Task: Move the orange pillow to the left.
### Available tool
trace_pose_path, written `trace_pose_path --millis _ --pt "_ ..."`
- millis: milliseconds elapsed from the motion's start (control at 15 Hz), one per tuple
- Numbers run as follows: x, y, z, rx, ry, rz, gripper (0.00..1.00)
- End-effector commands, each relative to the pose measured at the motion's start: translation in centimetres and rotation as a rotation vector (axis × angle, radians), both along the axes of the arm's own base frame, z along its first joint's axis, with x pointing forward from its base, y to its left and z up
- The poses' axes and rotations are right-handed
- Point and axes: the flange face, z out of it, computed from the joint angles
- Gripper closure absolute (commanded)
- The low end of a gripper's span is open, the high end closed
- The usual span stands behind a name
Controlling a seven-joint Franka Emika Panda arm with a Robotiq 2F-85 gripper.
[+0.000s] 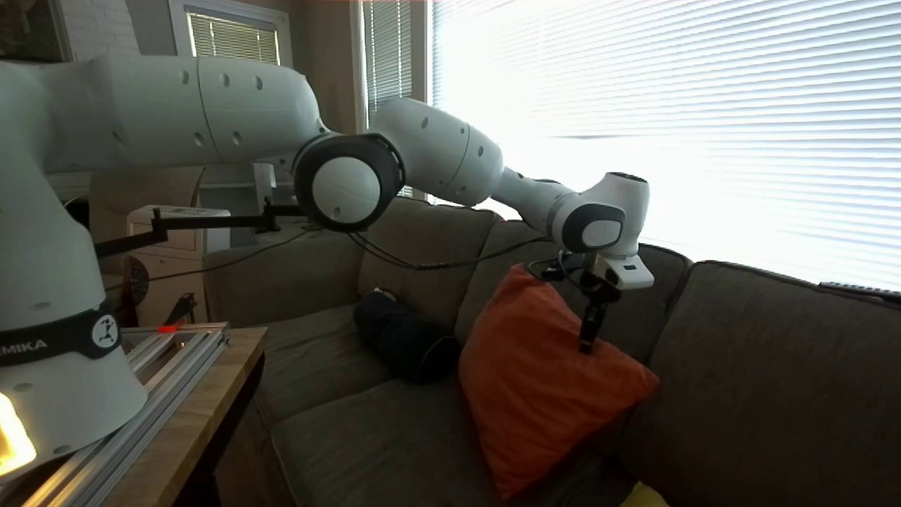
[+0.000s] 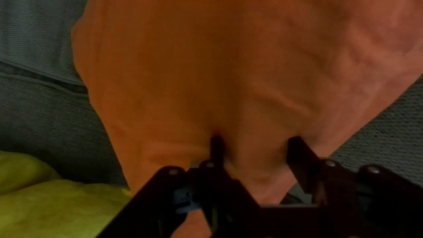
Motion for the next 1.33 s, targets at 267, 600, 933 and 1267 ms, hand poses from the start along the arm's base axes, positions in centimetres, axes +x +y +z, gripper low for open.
trace_pose_path --millis 267,600,933,1267 --pt "0.0 4.4 2.9 0.046 -0.089 0.243 1.0" --pt "-0.5 8.4 6.7 0.034 -0.144 0.51 0.99" --pt "-1.1 10.7 9.1 0.045 -0.17 0.692 0.99" --pt "-1.4 12.0 11.3 0.062 -0.198 0.837 0.99"
